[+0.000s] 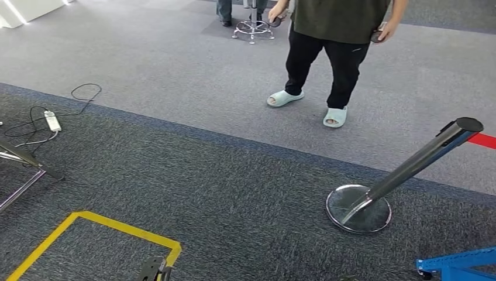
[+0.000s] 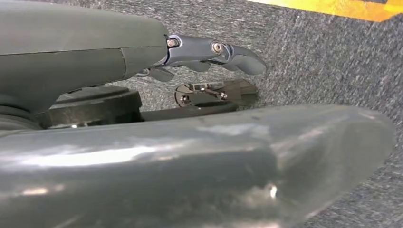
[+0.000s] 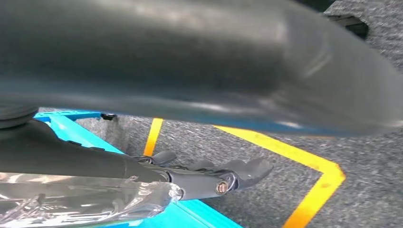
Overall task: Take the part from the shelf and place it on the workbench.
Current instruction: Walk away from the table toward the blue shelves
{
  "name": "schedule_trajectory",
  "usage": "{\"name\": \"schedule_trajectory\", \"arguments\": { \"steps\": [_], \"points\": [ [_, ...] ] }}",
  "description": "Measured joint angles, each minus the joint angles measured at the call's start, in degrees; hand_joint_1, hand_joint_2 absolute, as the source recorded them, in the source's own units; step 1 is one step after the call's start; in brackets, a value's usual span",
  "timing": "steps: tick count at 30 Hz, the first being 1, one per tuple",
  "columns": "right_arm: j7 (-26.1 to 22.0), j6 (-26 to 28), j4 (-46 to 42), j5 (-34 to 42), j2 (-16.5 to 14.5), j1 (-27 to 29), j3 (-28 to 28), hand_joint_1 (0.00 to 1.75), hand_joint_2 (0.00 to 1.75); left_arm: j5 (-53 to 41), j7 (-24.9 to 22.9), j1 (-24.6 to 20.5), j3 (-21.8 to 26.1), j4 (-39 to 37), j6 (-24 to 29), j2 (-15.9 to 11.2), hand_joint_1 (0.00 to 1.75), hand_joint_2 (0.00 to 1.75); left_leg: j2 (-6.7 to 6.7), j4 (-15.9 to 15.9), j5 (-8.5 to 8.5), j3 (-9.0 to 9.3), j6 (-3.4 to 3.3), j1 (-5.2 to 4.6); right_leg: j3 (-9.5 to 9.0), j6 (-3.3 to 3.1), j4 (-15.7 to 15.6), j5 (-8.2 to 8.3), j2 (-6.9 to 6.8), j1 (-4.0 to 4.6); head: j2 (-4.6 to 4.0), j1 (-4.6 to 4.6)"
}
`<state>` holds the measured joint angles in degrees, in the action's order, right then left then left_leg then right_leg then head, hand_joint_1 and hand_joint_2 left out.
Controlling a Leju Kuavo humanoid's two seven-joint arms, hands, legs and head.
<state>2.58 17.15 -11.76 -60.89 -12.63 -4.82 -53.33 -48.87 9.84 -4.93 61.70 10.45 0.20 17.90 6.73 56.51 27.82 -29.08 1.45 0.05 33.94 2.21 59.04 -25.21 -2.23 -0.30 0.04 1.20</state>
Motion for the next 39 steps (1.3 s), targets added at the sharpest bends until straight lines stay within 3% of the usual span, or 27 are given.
{"name": "schedule_trajectory", "arguments": {
  "steps": [2, 4, 6, 7, 8, 9, 11, 13, 15, 16, 17, 19, 21, 22, 23, 25, 27, 28, 31, 33, 35, 36, 37, 38, 39],
  "points": [
    [0.0, 0.0, 0.0, 0.0, 0.0, 0.0, 0.0, 0.0, 0.0, 0.0, 0.0, -0.1, 0.0, 0.0, 0.0, 0.0, 0.0, 0.0, -2.17, 1.7, 1.51, -0.71, 0.57, 0.21, 0.18, -0.77, -0.2, 0.26, 1.32, -0.18, 0.0, -0.1],
    [0.0, 0.0, 0.0, 0.1, 0.0, -0.1, 0.0, 0.0, 0.0, -0.2, 0.0, 0.0, 0.0, 0.0, 0.2, 0.0, 0.0, 0.0, -5.26, 8.1, 5.06, -3.72, 0.77, 0.29, 0.28, -1.29, -0.3, 0.44, 2.73, -0.27, 0.0, -0.34],
    [0.0, 0.0, 0.0, 0.1, 0.0, -0.1, 0.0, 0.0, 0.0, -0.6, 0.0, 0.1, 0.0, 0.0, 0.7, 0.0, 0.0, 0.0, -6.21, 15.5, 7.66, -7.67, 0.62, 0.24, 0.39, -1.52, -0.3, 0.51, 4.38, -0.16, 0.0, -0.47],
    [0.0, -0.1, 0.0, 0.1, 0.0, 0.0, 0.0, 0.0, 0.0, -0.7, 0.0, 0.1, 0.0, 0.0, 0.8, 0.0, 0.0, 0.0, -6.35, 17.0, 7.41, -8.72, 0.46, 0.21, 0.41, -1.56, -0.3, 0.54, 5.28, -0.1, 0.0, -0.48],
    [0.0, -0.1, 0.0, 0.2, 0.0, 0.0, 0.0, 0.0, 0.0, -0.8, 0.0, 0.1, 0.0, 0.0, 0.8, -0.1, 0.0, 0.0, -6.52, 16.1, 5.97, -8.64, 0.24, 0.17, 0.41, -1.55, -0.3, 0.6, 6.23, -0.06, 0.0, -0.48],
    [0.0, -0.1, 0.0, 0.1, 0.0, 0.1, 0.0, 0.0, 0.0, -0.8, 0.0, 0.1, 0.0, 0.0, 0.8, -0.1, 0.0, 0.0, -7.02, 13.1, 3.71, -7.49, -0.04, 0.14, 0.4, -1.51, -0.3, 0.67, 7.19, -0.05, 0.0, -0.48],
    [0.0, -0.1, 0.0, 0.0, 0.0, 0.1, 0.0, 0.0, 0.0, -0.7, 0.0, 0.1, 0.0, 0.0, 0.7, -0.1, 0.0, 0.0, -9.8, 5.2, -0.25, -4.07, -0.64, 0.18, 0.54, -1.22, -0.2, 0.83, 8.93, -0.06, 0.0, -0.48],
    [0.0, -0.1, 0.0, -0.2, 0.0, 0.0, 0.0, 0.0, 0.0, -0.7, 0.0, 0.0, 0.0, 0.0, 0.7, -0.1, 0.0, 0.0, -11.94, 0.9, -1.31, -2.31, -0.77, 0.18, 0.96, -0.6, -0.1, 1.03, 10.35, -0.19, 0.0, -0.48],
    [-0.1, -0.1, 0.0, -0.3, 0.0, 0.3, 0.0, 0.0, 0.0, -0.6, 0.0, -0.1, 0.0, 0.0, 0.7, -0.1, 0.0, 0.0, -11.19, 0.2, -1.33, -2.08, -0.93, 0.1, 1.47, 0.2, -0.4, 1.33, 11.55, -0.43, 0.0, -0.48],
    [-0.1, -0.1, 0.0, -0.3, 0.0, 0.5, 0.0, 0.0, 0.0, -0.7, 0.0, -0.1, 0.0, 0.0, 0.8, -0.1, 0.0, 0.0, -10.51, -0.1, -1.52, -1.93, -1.21, 0.12, 1.72, 0.49, -0.2, 1.22, 10.93, -0.42, 0.0, -0.46],
    [0.0, -0.1, 0.0, -0.3, 0.0, 0.7, 0.0, 0.0, 0.0, -0.7, 0.0, -0.1, 0.0, 0.0, 0.9, -0.1, 0.0, 0.0, -9.71, -0.3, -1.7, -1.76, -1.53, 0.16, 2.32, 0.72, 0.8, 0.51, 9.38, -0.32, 0.0, -0.36],
    [0.1, -0.1, 0.0, -0.3, 0.0, 0.6, 0.0, 0.0, 0.0, -0.8, 0.0, 0.0, 0.0, 0.0, 1.1, 0.0, 0.0, 0.0, -7.9, -0.6, -1.78, -1.53, -1.98, 0.12, 4.89, 1.08, 6.3, -2.8, 5.03, -0.12, 0.0, -0.2],
    [0.0, -0.2, 0.0, -0.4, 0.1, 0.4, 0.0, 0.0, 0.0, -0.8, 0.0, 0.2, 0.0, 0.0, 1.3, -0.1, 0.0, 0.0, -5.87, -0.6, -1.58, -1.42, -2.13, 0.01, 8.28, 1.54, 13.5, -6.22, 3.08, -0.26, 0.0, -0.14],
    [0.0, -0.2, 0.0, -0.4, 0.1, 0.5, 0.0, 0.0, 0.0, -0.8, 0.0, 0.3, 0.0, 0.0, 1.4, -0.1, 0.0, 0.0, -4.93, -0.6, -1.46, -1.35, -2.08, 0.0, 8.95, 1.72, 15.2, -6.58, 2.79, -0.37, 0.0, -0.14],
    [-0.1, -0.3, 0.0, -0.4, 0.1, 0.6, 0.0, 0.0, 0.0, -0.8, 0.0, 0.3, 0.0, 0.0, 1.4, -0.2, 0.0, 0.0, -4.06, -0.6, -1.32, -1.21, -1.96, 0.02, 8.5, 1.88, 14.7, -5.9, 2.52, -0.48, 0.0, -0.12],
    [-0.2, -0.4, 0.0, -0.5, 0.2, 0.7, 0.0, 0.0, 0.0, -0.8, 0.0, 0.2, 0.0, 0.0, 1.6, -0.1, 0.0, 0.0, -2.59, -0.5, -0.9, -0.69, -1.54, 0.0, 4.48, 2.13, 7.9, -2.5, 0.82, -0.66, 0.0, -0.11],
    [-0.3, -0.5, 0.0, -0.6, 0.2, 0.6, 0.0, 0.0, 0.0, -0.8, -0.1, 0.2, 0.0, 0.0, 1.7, -0.2, 0.0, 0.0, -1.43, -0.4, -0.32, -0.2, -0.87, -0.31, 0.8, 1.77, 1.7, -0.22, -1.51, -0.63, 0.0, -0.24],
    [-0.3, -0.5, 0.0, -0.7, 0.2, 0.5, 0.0, 0.0, 0.0, -0.8, -0.1, 0.2, 0.0, 0.0, 1.7, -0.2, 0.0, 0.0, -0.95, -0.3, -0.14, 0.0, -0.53, -0.46, 0.08, 1.36, 0.4, 0.11, -2.11, -0.53, 0.0, -0.35],
    [-0.1, -0.4, 0.0, -0.7, 0.3, 0.5, 0.0, 0.0, 0.0, -0.6, -0.2, 0.0, 0.1, 0.0, 1.4, -0.2, 0.0, 0.0, -0.04, -0.2, 0.29, 0.4, 0.37, -0.25, 0.46, -0.13, 0.4, 0.15, -0.31, -0.3, 0.0, -0.56],
    [0.1, -0.3, 0.0, -0.8, 0.4, 0.5, 0.0, 0.0, 0.0, -0.4, -0.2, -0.1, 0.1, 0.0, 1.2, -0.1, 0.0, 0.0, -2.18, 2.3, 2.29, -0.62, 0.9, 0.02, 0.52, -0.89, 0.1, 0.35, 1.19, -0.43, 0.0, -0.78],
    [0.0, -0.4, 0.0, -1.0, 0.4, 0.4, 0.0, 0.0, 0.0, 0.0, -0.2, 0.0, 0.3, 0.0, 1.2, -0.1, 0.0, 0.0, -5.13, 9.5, 5.95, -4.18, 0.99, 0.11, 0.66, -1.36, 0.1, 0.49, 2.78, -0.42, 0.0, -1.04],
    [-0.6, -0.6, 0.0, -1.5, 0.5, 0.5, 0.1, 0.0, 0.0, 0.7, 0.1, 0.1, 0.5, 0.0, 1.4, -0.2, 0.0, 0.0, -5.83, 13.4, 7.39, -6.3, 0.92, 0.09, 0.74, -1.49, 0.1, 0.51, 3.67, -0.35, 0.0, -1.08],
    [-1.8, -0.9, 0.0, -2.3, 0.6, 0.9, 0.3, 0.0, 0.0, 1.8, 0.6, 0.1, 0.9, 0.0, 1.6, -0.2, 0.0, 0.0, -6.18, 16.0, 7.79, -7.86, 0.77, 0.06, 0.75, -1.54, 0.1, 0.52, 4.59, -0.28, 0.0, -1.11],
    [-3.6, -1.3, 0.0, -3.3, 0.7, 1.5, 0.7, 0.0, 0.0, 3.2, 1.3, 0.2, 1.5, 0.0, 1.8, -0.2, 0.0, 0.0, -6.4, 16.5, 7.03, -8.51, 0.56, 0.03, 0.72, -1.55, 0.1, 0.53, 5.52, -0.22, 0.0, -1.11],
    [-5.7, -1.8, 0.0, -4.1, 1.0, 2.3, 1.2, 0.0, 0.0, 4.5, 2.0, 0.2, 2.3, 0.0, 2.0, -0.3, 0.0, 0.0, -6.72, 14.6, 5.11, -7.96, 0.32, 0.0, 0.64, -1.53, 0.1, 0.54, 6.41, -0.19, 0.0, -1.11]
  ]
}}
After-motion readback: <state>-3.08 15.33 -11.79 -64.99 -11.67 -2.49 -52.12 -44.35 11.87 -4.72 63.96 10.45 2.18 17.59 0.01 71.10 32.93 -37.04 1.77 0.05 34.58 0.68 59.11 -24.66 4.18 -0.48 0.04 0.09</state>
